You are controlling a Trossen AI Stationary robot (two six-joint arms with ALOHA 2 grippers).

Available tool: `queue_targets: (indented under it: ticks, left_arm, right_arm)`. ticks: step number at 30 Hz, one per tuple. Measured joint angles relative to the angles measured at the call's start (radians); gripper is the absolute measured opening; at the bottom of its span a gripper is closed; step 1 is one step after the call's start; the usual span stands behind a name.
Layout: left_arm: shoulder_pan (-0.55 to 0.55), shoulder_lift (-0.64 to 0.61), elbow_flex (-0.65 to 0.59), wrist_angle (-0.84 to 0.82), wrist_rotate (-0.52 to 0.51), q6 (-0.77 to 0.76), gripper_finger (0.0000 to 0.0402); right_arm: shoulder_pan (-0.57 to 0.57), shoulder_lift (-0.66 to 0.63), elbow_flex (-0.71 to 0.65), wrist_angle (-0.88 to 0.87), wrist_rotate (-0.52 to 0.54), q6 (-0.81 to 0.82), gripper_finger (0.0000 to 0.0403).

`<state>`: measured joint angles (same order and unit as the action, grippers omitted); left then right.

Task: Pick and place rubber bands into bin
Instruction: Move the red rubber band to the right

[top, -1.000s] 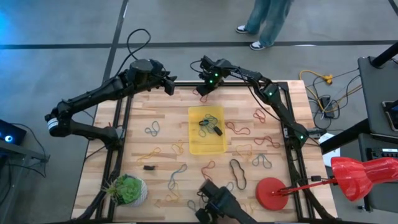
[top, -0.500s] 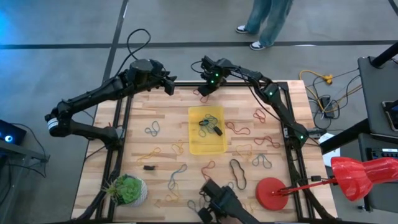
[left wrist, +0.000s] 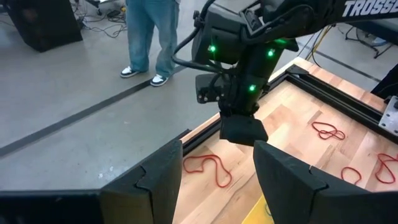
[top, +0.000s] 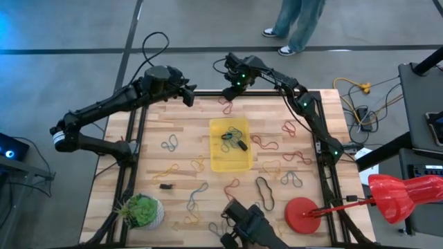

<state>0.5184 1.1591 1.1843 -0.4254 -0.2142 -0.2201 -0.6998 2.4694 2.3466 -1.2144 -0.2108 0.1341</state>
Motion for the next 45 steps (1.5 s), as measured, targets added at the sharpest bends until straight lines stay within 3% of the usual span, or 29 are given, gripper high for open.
queue_targets:
  ticks: [6, 15, 17, 19, 22, 35, 45]
  left_arm:
    - [0.009, 0.000, 0.000, 0.007, 0.001, 0.001, 0.0183]
    - [0.011, 0.007, 0.000, 0.020, 0.003, -0.003, 0.0183]
    - [0.011, 0.010, -0.002, 0.016, 0.003, -0.007, 0.0183]
    - [0.011, 0.014, -0.002, 0.024, 0.004, -0.008, 0.0183]
    - [0.011, 0.015, -0.002, 0.022, 0.022, -0.009, 0.0183]
    - [0.011, 0.015, -0.007, 0.059, 0.027, -0.009, 0.0183]
    - [0.011, 0.015, -0.009, 0.062, 0.027, -0.009, 0.0183]
  right_arm:
    - [0.015, 0.017, 0.000, 0.011, -0.010, -0.011, 0.0019]
    - [0.029, 0.051, 0.000, 0.132, -0.003, -0.041, 0.0129]
    - [0.029, 0.063, 0.000, 0.130, -0.033, -0.044, 0.0147]
    - [0.028, 0.067, -0.001, 0.119, -0.131, -0.034, 0.0157]
    - [0.030, 0.068, -0.010, 0.121, -0.223, -0.026, 0.0160]
    - [0.027, 0.075, -0.063, 0.189, -0.199, 0.125, 0.0135]
    - [-0.003, 0.075, -0.107, 0.226, -0.149, 0.202, 0.0159]
